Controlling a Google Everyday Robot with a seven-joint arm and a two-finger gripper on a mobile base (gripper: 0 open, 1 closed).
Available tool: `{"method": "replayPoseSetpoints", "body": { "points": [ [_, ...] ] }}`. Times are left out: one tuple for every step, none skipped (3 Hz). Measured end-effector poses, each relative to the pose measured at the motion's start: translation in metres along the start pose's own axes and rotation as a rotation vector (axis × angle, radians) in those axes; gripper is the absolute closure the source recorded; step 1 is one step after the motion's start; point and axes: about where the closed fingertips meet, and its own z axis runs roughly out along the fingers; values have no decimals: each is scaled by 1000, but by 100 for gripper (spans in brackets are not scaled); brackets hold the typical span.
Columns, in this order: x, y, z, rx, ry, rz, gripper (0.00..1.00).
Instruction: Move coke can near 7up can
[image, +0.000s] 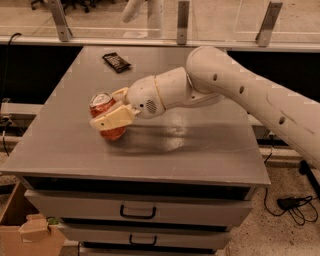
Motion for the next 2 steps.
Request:
{"method": "replayPoseSetpoints", "body": {
  "points": [
    [-8,-6,-50,106,-13,-9,87],
    [-8,-8,-137,300,27,-1,100]
  ]
}}
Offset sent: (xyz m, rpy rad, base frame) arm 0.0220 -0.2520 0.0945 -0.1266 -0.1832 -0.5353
